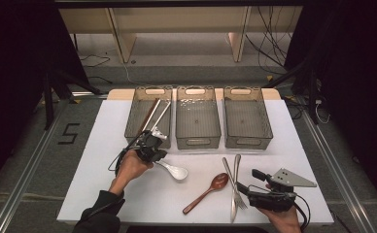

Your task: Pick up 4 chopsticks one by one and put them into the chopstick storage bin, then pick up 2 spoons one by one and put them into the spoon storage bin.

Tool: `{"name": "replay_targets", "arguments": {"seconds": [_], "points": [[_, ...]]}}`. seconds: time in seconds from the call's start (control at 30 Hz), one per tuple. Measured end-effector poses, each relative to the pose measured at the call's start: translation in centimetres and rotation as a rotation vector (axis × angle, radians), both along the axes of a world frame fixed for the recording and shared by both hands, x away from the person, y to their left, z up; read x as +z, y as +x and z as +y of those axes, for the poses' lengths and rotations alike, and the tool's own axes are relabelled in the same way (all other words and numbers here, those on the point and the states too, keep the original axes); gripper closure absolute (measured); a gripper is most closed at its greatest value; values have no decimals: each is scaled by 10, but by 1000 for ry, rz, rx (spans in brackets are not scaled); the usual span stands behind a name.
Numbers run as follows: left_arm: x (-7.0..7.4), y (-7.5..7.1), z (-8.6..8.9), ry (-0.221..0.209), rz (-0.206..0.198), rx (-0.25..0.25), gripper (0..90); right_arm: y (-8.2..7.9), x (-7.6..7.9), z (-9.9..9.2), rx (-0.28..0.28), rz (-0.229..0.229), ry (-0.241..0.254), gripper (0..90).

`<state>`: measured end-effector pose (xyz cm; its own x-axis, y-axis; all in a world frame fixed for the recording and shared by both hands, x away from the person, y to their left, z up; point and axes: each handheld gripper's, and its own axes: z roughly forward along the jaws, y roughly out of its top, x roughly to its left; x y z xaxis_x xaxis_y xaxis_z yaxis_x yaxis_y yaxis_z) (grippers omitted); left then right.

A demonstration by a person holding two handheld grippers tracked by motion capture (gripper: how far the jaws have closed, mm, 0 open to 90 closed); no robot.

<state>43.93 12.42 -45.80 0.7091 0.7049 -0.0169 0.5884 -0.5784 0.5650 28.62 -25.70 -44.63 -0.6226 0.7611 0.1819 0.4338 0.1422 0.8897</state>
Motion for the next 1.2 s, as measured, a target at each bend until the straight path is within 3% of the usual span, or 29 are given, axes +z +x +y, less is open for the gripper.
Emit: {"name": "replay_targets", "arguments": {"seconds": [0.57,0.8,1.2], "points": [[-16,4,3,12,18,23,890,0,0,1,2,-3,0,252],[-17,6,2,8,25,22,891,2,-1,-1,-1,7,6,252],[-15,6,-2,50,43,3,892,3,-1,-1,3,5,2,252]]}}
